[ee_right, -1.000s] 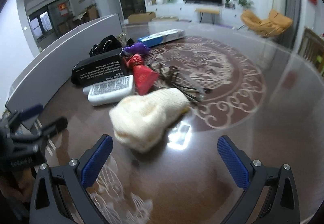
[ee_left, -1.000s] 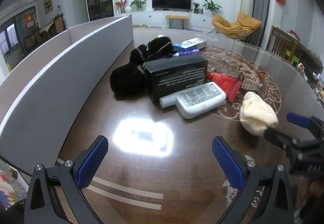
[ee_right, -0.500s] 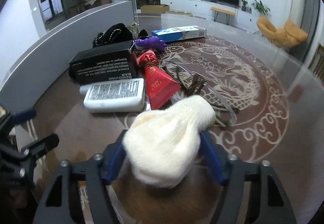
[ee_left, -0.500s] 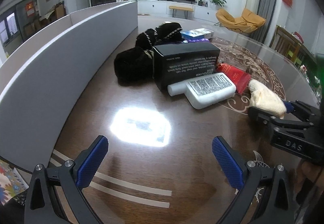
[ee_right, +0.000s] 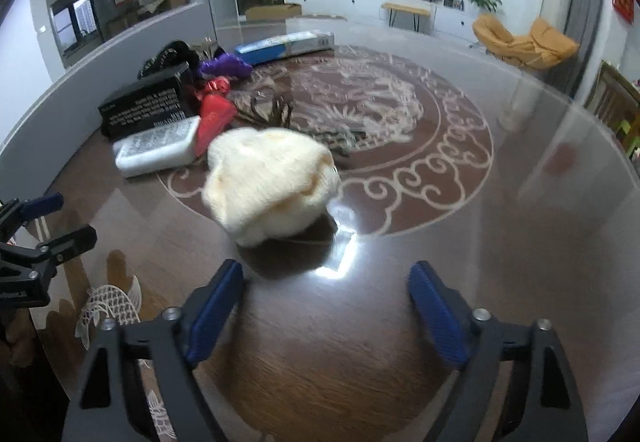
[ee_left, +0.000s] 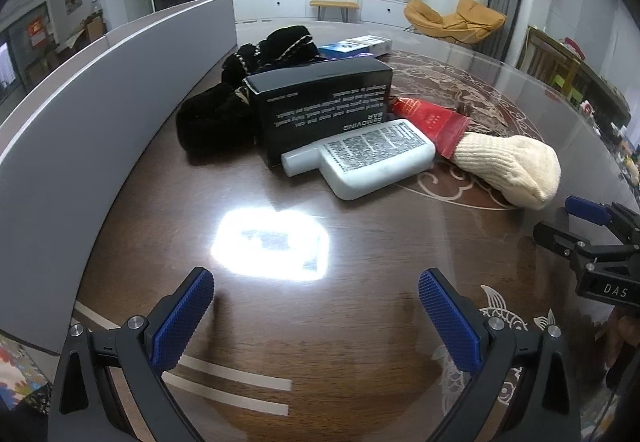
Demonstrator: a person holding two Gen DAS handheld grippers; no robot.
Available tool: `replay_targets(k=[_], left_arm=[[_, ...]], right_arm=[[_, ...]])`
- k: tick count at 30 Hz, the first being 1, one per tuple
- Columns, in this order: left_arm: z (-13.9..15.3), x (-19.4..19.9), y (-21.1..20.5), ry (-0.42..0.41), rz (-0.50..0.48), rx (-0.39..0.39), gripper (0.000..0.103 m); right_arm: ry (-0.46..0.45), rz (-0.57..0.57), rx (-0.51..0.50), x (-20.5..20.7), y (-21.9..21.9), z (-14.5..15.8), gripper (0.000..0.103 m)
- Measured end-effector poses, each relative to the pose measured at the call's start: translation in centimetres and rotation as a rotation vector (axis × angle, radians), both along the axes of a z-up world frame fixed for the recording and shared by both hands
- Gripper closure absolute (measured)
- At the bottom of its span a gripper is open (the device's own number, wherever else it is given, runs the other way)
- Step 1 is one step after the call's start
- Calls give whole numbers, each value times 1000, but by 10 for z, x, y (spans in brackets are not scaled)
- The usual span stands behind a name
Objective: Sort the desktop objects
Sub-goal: 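Grasp the cream knitted glove with the right gripper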
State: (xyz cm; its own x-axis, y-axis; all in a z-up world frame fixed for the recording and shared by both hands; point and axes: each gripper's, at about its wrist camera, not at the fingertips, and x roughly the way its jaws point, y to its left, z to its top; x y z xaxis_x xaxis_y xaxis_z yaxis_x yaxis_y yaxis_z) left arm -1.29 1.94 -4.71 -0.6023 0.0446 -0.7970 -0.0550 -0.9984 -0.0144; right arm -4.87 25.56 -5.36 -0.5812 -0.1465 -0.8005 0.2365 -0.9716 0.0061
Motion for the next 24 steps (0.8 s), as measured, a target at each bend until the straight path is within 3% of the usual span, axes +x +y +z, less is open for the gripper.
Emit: replay_targets(k=[6, 24], left_arm=[[0, -2, -5, -9, 9, 21, 0], [-6, -5, 2, -41, -21, 6, 0]], right_arm=[[-2, -4, 40, 0, -6, -3, 0], [-16, -22, 20, -1, 0, -7, 0]])
